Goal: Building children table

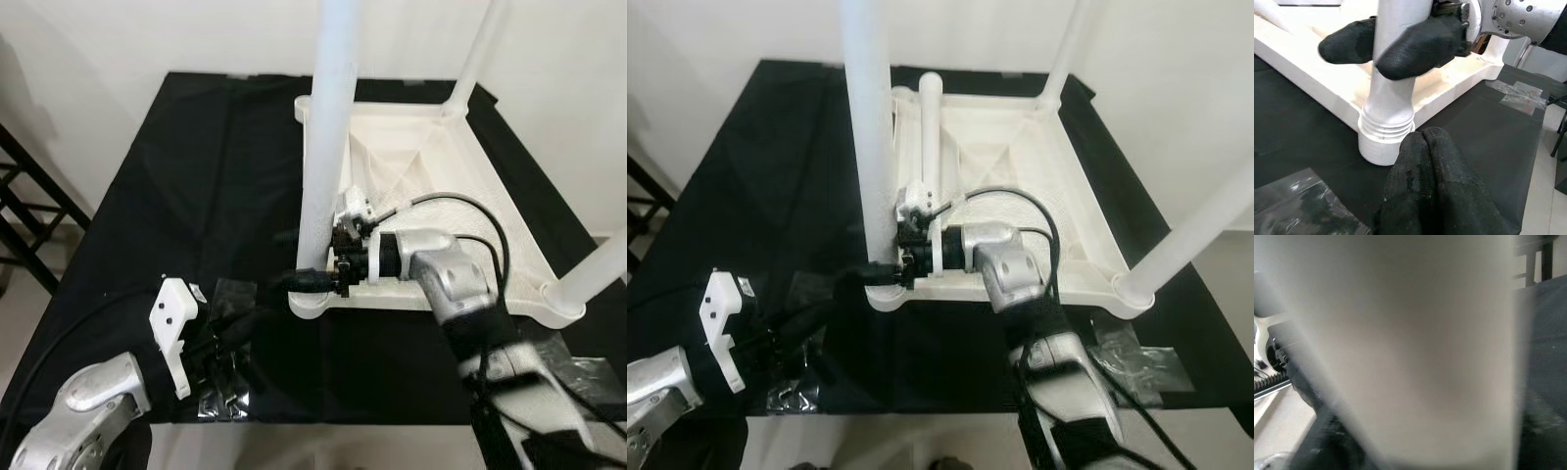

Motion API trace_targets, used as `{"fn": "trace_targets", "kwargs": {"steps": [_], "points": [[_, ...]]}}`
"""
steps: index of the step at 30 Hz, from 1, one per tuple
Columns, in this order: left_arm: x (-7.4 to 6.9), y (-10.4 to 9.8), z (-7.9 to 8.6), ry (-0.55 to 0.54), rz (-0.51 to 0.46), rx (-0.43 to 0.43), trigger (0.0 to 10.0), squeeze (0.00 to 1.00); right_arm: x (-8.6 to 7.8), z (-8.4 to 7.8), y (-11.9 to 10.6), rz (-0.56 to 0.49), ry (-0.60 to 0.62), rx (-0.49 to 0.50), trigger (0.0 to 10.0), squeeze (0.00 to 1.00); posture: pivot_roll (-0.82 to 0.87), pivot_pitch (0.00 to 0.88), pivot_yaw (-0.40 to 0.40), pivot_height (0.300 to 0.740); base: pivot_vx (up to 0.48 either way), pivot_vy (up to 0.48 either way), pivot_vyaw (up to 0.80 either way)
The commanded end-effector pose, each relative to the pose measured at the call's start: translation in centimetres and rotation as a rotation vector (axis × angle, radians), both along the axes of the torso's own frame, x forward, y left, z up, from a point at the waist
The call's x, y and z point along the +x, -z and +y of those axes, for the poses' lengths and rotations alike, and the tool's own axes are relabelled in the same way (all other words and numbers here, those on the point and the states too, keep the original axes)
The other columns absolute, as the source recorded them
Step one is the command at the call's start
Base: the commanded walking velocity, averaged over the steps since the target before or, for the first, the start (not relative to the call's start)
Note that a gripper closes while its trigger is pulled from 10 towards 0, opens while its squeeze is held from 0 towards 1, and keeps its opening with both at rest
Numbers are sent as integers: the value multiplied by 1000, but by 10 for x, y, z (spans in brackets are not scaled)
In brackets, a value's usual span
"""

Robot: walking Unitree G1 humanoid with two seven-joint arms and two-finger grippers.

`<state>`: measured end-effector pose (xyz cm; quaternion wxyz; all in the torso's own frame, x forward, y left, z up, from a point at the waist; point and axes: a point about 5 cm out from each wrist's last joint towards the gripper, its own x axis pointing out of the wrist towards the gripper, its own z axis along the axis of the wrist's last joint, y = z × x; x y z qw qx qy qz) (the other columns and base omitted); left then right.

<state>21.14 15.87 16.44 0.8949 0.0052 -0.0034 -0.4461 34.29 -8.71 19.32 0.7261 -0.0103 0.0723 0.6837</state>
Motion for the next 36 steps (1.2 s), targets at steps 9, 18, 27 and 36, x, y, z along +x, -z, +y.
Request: {"fn": "trace_targets", "kwargs": {"steps": [9, 18, 27, 36], "points": [[-2, 2, -5, 10, 3, -4, 10000, 0, -3, -17, 5, -50, -48, -25, 0, 0, 110, 122, -65, 740, 0, 0, 0], [-4, -2, 2, 7, -1, -1, 10000, 0, -69, -6, 46, -80, 921, -26, 0, 0, 73, 166, -50, 740, 0, 0, 0], [-2, -2, 3, 14, 7, 4, 10000, 0, -74, 7, 47, -150, 904, -64, 0, 0, 79, 157, -42, 740, 0, 0, 0], [-2, -1, 3, 3, 2, 8, 10000, 0, -45, 11, 28, -68, 801, 26, 10000, 1000, 90, 146, -44, 740, 0, 0, 0]]}}
